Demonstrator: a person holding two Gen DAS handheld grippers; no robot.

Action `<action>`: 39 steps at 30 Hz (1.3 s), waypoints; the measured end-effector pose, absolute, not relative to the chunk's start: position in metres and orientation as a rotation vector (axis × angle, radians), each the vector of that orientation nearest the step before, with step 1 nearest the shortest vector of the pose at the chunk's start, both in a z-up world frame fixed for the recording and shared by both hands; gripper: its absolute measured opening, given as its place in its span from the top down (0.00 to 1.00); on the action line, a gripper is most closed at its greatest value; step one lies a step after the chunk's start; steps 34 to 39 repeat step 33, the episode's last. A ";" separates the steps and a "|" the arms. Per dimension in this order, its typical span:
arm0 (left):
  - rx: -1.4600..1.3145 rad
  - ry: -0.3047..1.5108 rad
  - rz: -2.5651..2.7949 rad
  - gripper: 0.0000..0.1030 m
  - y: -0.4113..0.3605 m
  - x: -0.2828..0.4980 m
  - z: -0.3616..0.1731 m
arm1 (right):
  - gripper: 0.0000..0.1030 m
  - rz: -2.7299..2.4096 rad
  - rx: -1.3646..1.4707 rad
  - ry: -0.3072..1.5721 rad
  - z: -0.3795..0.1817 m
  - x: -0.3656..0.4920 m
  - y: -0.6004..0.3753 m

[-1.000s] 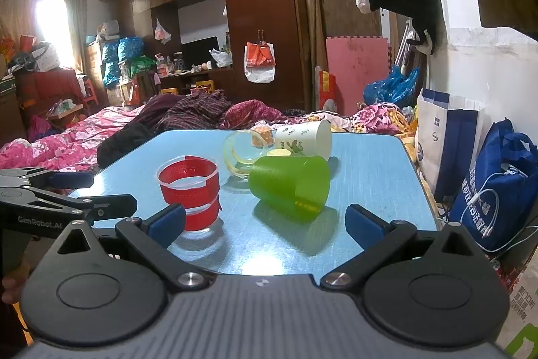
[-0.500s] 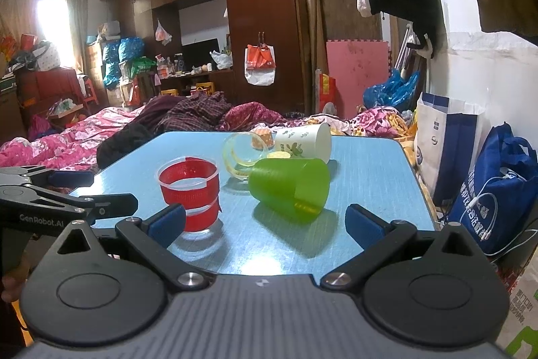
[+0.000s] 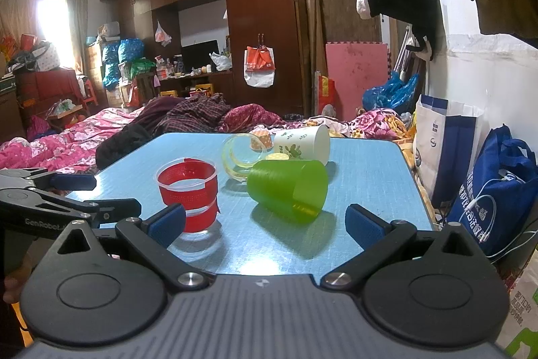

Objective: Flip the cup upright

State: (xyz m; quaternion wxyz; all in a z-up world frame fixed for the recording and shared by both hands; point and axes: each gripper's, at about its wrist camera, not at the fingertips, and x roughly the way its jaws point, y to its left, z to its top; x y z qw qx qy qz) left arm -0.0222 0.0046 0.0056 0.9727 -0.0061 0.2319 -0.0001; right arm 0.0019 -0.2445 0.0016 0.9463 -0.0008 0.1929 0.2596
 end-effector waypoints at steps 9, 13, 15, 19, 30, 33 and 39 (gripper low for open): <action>0.000 0.475 -0.006 0.00 0.002 -0.021 0.003 | 0.01 0.528 -0.003 0.391 0.003 0.003 -0.246; -0.005 0.479 -0.006 0.00 0.003 -0.020 0.002 | 0.01 0.529 -0.001 0.392 0.002 0.002 -0.246; -0.007 0.479 -0.006 0.00 0.003 -0.020 0.002 | 0.01 0.527 -0.004 0.391 0.003 0.003 -0.246; -0.007 0.480 -0.007 0.00 0.003 -0.021 0.003 | 0.01 0.528 -0.003 0.391 0.002 0.002 -0.245; 0.003 0.466 -0.002 0.00 0.001 -0.021 0.003 | 0.01 0.528 -0.002 0.390 0.002 0.003 -0.246; 0.010 0.460 -0.007 0.00 -0.001 -0.022 0.003 | 0.01 0.528 -0.002 0.391 0.003 0.003 -0.247; 0.010 0.460 -0.007 0.00 -0.001 -0.022 0.003 | 0.01 0.528 -0.002 0.391 0.003 0.003 -0.247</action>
